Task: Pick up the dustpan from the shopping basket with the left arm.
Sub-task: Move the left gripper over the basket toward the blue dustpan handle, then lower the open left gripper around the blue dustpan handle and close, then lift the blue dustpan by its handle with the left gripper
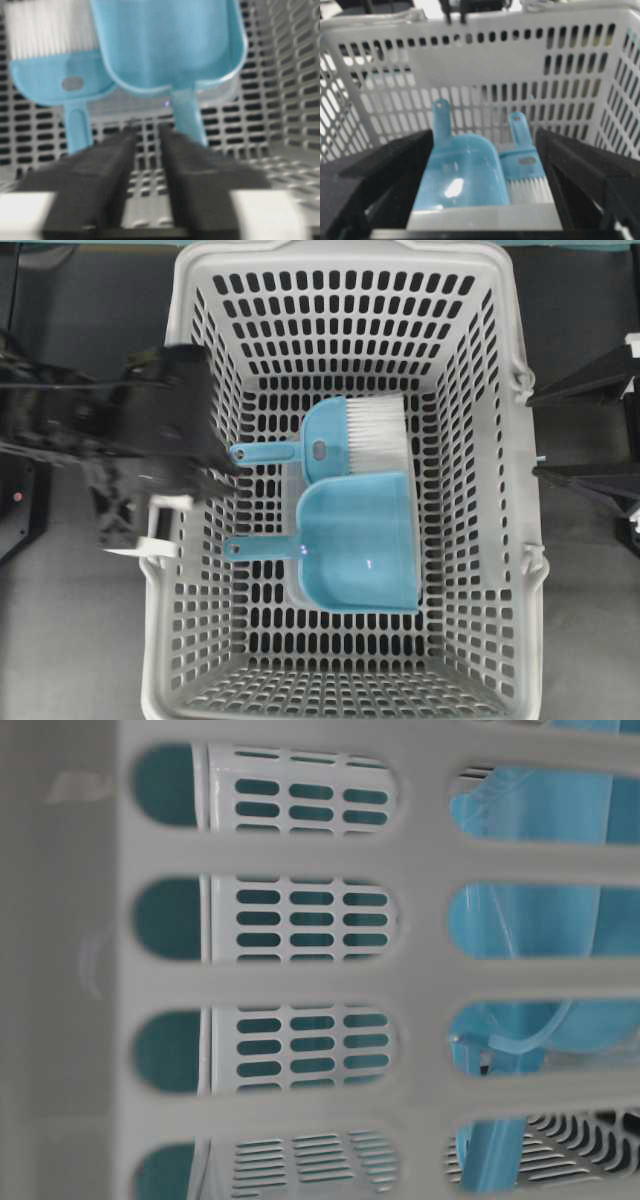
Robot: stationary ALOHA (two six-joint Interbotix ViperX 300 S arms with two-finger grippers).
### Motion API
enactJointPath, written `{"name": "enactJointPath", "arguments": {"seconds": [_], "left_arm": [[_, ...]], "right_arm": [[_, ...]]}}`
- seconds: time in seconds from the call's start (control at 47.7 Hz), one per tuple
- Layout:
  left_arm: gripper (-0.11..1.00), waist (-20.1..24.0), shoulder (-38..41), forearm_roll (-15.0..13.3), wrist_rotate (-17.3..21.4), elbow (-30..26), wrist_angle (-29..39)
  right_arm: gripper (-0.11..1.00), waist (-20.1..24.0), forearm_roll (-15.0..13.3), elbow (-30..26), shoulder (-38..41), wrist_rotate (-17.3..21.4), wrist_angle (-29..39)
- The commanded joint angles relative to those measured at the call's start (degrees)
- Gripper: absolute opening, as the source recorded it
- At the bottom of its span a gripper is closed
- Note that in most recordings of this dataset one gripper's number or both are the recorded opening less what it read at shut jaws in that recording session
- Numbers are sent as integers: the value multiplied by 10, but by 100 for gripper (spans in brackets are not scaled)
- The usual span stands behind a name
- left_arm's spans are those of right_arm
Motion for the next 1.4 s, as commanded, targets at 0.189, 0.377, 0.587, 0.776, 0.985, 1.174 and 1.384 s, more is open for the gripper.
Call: {"name": "enactJointPath", "arguments": {"seconds": [0.189,0.377,0.587,0.776,0.985,1.174,1.384], "left_arm": [[87,-15,124,1,-13,-101,86],[90,-29,197,2,-24,-126,107],[90,-40,237,2,-39,-106,106],[89,-42,256,1,-66,-84,100],[87,-42,258,1,-80,-67,91],[52,-44,255,1,-80,-70,83],[28,-42,207,1,-77,-82,82]], "right_arm": [[78,-2,1,-14,1,1,-4],[78,-1,1,-13,-1,1,-3],[78,-2,2,-10,-3,2,-3],[78,-2,1,-4,-4,2,-4],[78,-2,1,2,-4,2,-6],[78,-2,1,6,-4,3,-6],[78,-2,1,8,-5,3,-7]]}}
